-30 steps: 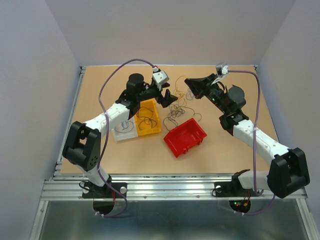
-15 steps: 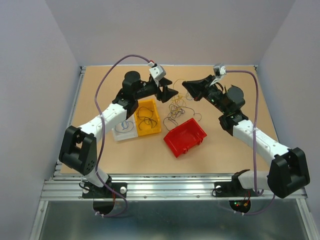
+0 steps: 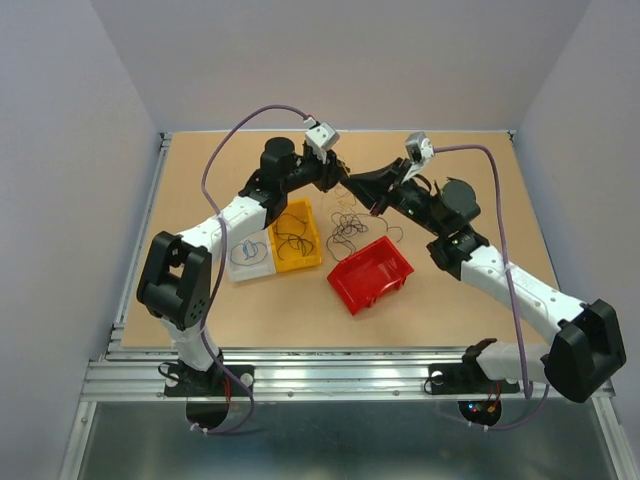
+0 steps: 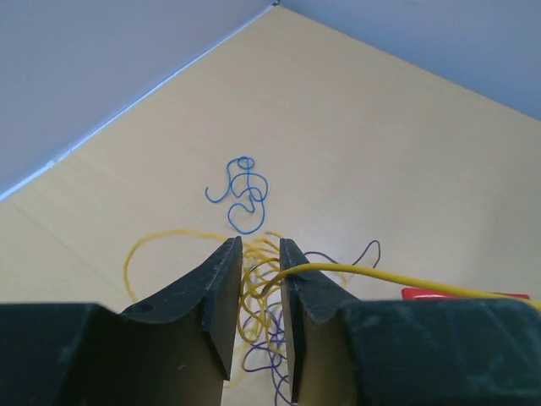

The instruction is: Untangle the cables

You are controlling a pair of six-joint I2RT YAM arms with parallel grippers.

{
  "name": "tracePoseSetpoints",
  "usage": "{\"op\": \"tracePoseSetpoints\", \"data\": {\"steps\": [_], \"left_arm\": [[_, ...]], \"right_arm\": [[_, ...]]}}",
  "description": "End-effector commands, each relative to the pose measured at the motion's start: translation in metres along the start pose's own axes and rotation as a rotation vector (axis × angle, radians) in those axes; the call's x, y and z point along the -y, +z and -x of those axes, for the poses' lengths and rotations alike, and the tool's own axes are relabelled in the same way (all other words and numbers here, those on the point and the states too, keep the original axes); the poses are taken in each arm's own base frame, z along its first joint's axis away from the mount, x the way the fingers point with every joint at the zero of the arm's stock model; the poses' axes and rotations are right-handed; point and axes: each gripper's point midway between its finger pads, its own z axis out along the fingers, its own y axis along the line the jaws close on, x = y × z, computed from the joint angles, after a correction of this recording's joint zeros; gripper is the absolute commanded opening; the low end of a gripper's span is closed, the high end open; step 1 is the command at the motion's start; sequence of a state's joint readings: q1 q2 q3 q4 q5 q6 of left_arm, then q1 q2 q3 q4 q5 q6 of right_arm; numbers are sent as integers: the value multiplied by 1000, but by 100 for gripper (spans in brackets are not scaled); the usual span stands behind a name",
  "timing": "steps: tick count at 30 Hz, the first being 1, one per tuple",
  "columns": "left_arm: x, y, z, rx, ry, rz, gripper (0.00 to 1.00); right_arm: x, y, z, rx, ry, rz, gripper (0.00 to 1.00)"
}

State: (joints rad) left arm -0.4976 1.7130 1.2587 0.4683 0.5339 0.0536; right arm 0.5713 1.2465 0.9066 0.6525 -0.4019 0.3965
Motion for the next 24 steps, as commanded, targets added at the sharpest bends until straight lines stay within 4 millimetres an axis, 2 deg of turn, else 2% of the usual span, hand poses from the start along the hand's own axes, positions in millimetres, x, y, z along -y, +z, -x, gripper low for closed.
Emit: {"op": "tracePoseSetpoints", "data": {"steps": [1,3,4,5,8,9,11,12,14,15,16,18,20,21,22,23,24], "left_arm": [[-21,0,20,47,103,114,33],[-25,1,12,31,113,128,32],[-31,1,8,20,121,153,32],[-34,2,6,15,125,169,31],[-46,2,-9,-22,129,210,30],[-52,3,-17,-39,134,220,30],[-57,3,-25,-59,137,241,29],[-61,4,-30,-69,134,250,28],[-66,3,-33,-76,128,255,28],[-67,2,-35,-80,118,258,28],[-68,2,-34,-77,113,256,28],[-67,-2,-32,-71,103,235,28],[-64,-6,-26,-55,89,213,29],[-62,-10,-22,-48,90,208,29],[-60,-12,-19,-40,91,201,30],[-60,-18,-13,-28,93,205,30],[-59,-20,-11,-22,95,202,31]], "right_arm": [[-42,2,109,213,-90,49,0],[-44,7,127,228,-76,32,1],[-54,8,155,278,-80,42,0],[-62,8,171,307,-87,58,1],[-64,19,197,297,-58,30,1],[-84,16,240,364,-85,54,1],[-78,23,256,363,-70,-1,1],[-95,13,293,438,-88,15,1],[-93,10,315,487,-70,-34,1],[-104,1,339,540,-71,-30,0],[-108,-3,348,557,-69,-34,1],[-108,-8,353,553,-41,-54,1],[-107,-10,344,529,-11,-55,0],[-115,-22,345,536,1,-45,1],[-114,-25,339,524,14,-48,1],[-102,-21,316,478,38,-77,0],[-100,-25,309,468,55,-85,0]]}}
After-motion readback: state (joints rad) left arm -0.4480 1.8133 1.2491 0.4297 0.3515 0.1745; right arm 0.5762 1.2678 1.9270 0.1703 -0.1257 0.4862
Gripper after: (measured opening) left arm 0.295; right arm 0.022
